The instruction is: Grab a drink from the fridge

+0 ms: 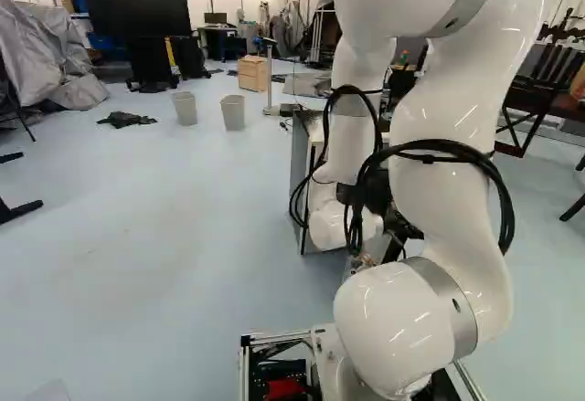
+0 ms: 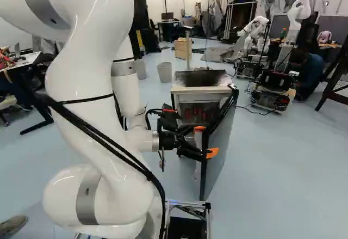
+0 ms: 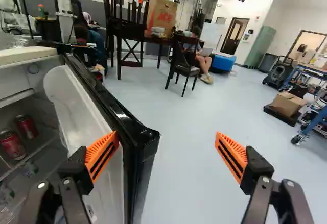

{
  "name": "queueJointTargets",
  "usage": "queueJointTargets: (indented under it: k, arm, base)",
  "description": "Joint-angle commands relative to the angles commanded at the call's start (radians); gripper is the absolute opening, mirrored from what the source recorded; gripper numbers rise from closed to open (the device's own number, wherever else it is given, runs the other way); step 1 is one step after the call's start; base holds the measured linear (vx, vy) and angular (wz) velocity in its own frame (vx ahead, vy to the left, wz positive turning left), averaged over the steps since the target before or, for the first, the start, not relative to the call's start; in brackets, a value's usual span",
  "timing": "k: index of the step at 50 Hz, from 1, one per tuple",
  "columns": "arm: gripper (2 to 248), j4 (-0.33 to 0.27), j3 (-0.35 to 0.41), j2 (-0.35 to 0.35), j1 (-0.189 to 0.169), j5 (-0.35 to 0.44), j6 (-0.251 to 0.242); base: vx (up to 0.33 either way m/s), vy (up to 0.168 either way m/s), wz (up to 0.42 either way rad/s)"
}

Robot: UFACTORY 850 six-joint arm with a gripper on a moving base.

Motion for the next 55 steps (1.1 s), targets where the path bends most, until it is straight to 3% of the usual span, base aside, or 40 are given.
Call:
queueJointTargets:
  k: [34, 55]
  arm:
    - [247, 0.034, -0.014, -0.005, -0.206, 0.033, 0.0]
    - [247, 0.034, -0.084, -0.033, -0.334, 0.033, 0.0]
  base:
    - [0.0, 0.0, 0.0]
    - [0.0, 0.0, 0.0]
